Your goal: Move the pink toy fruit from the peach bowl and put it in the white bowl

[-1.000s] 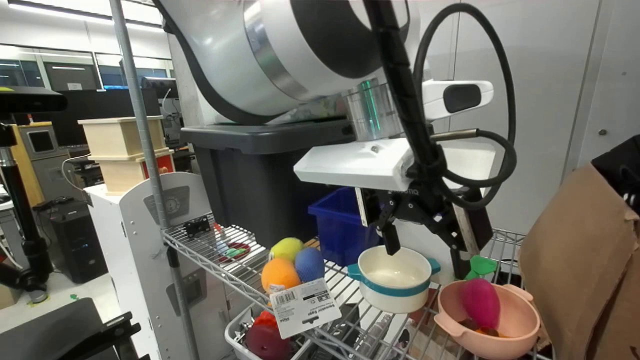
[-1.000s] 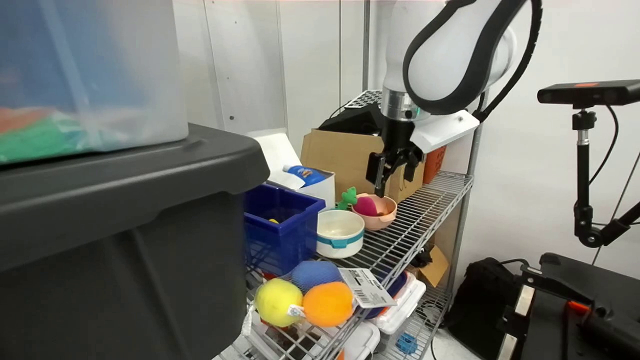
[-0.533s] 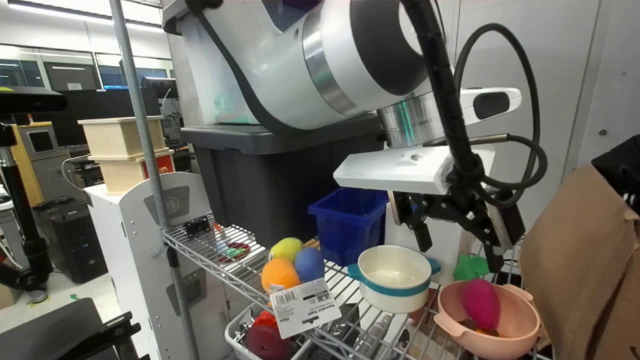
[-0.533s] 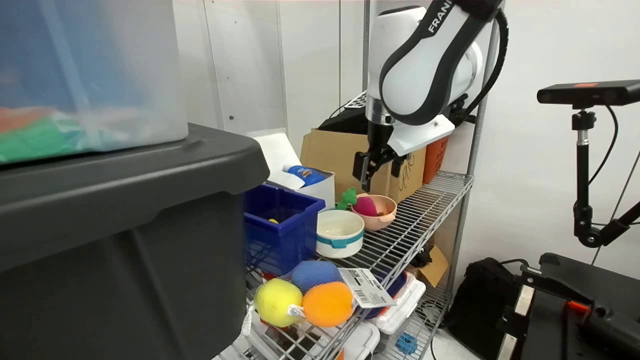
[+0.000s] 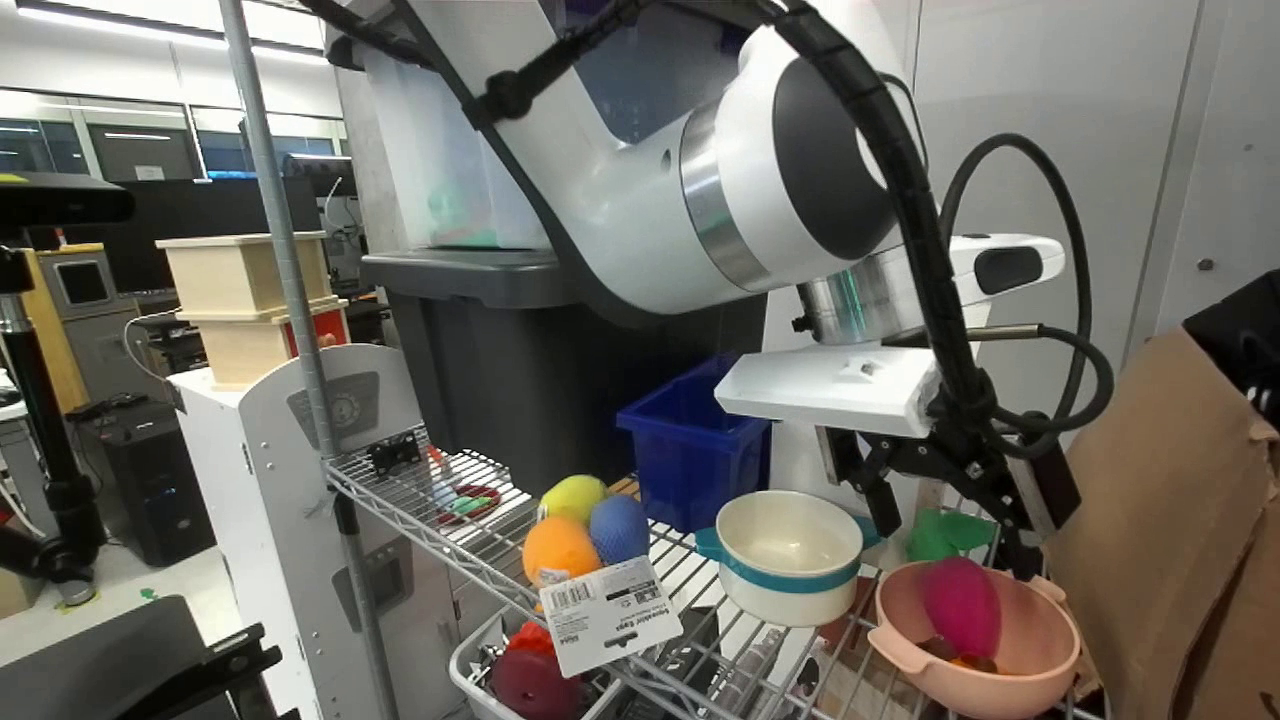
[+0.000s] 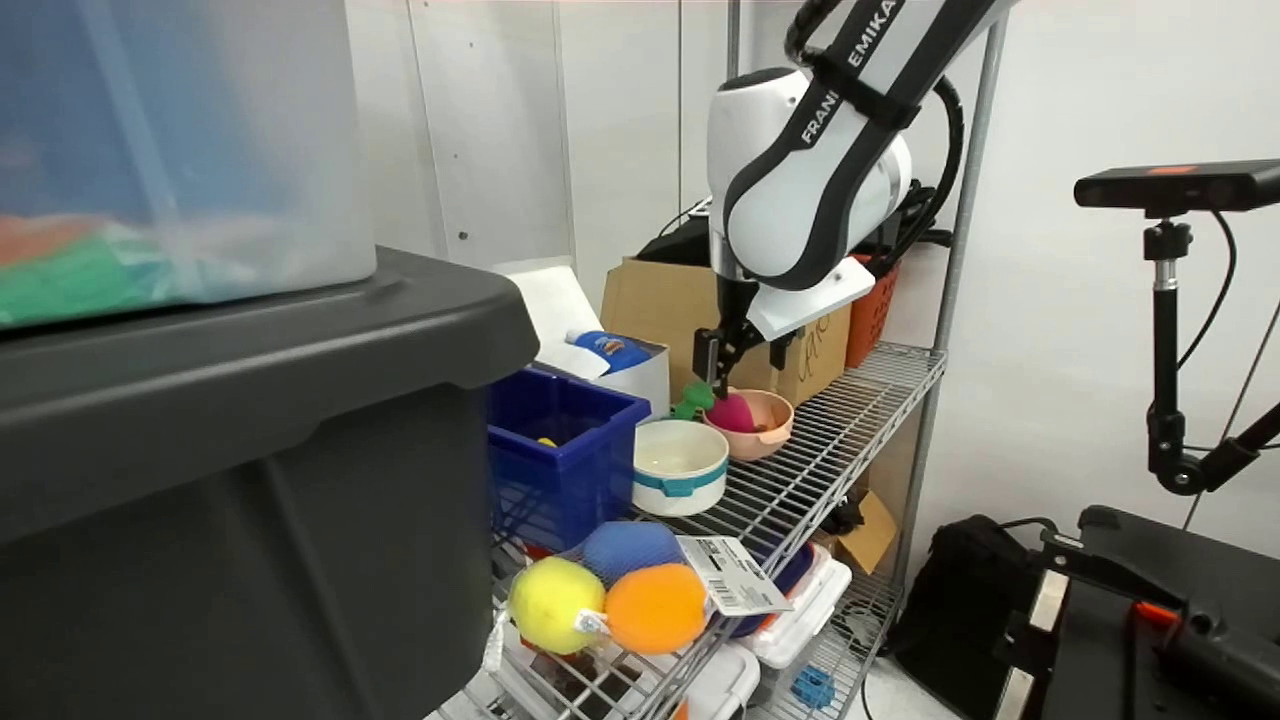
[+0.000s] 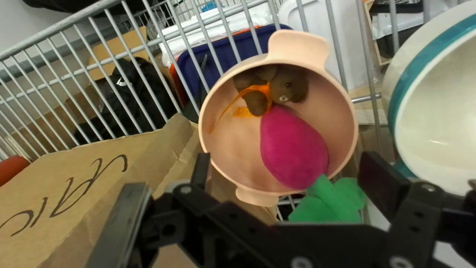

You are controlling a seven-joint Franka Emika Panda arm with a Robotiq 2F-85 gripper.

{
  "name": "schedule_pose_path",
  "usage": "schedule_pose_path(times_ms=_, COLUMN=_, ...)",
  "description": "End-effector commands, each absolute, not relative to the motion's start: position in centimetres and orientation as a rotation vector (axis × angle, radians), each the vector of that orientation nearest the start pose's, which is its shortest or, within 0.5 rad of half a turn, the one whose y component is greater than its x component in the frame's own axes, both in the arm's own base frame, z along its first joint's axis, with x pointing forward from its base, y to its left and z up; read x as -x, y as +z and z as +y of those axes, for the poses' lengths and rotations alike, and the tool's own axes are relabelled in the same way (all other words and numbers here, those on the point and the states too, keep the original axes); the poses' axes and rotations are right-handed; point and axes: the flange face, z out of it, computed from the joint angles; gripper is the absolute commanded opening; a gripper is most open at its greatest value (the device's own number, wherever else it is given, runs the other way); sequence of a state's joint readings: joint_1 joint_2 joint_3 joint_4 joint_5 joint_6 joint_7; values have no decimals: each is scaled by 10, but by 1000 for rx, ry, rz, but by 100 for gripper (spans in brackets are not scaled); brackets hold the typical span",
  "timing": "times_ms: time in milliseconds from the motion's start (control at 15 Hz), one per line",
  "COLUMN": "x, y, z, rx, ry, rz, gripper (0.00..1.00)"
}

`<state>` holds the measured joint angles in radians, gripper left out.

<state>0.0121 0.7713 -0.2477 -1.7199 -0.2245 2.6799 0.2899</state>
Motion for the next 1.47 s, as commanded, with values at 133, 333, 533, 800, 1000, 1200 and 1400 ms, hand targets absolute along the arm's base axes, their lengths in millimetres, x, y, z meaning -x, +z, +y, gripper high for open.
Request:
schedule_pose_path(times_ms=133, x=-690, y=159, z=-137, rx=3389, ry=-294, rz=460, gripper=100)
schedule_pose_path(times_ms=333, x=-692, y=152, z=-139, rx=3397, ry=-275, rz=462, gripper=100)
schedule_pose_path(times_ms=533, x=-692, y=141, z=-139, rx=3399, ry=-239, rz=465, gripper=92)
schedule_pose_path(times_ms=800, x=-693, y=120, z=-140, rx=3405, ry=-198, rz=463, gripper=53)
schedule_pose_path(times_ms=1000, x=-694, y=111, z=-140, rx=3406, ry=-181, rz=463, gripper=31)
schedule_pose_path(times_ms=1200, x=-697, y=105, z=-142, rx=3404, ry=-166, rz=480, gripper=8)
schedule_pose_path(times_ms=1400, x=-700, y=108, z=-145, rx=3399, ry=-167, rz=495, gripper=0)
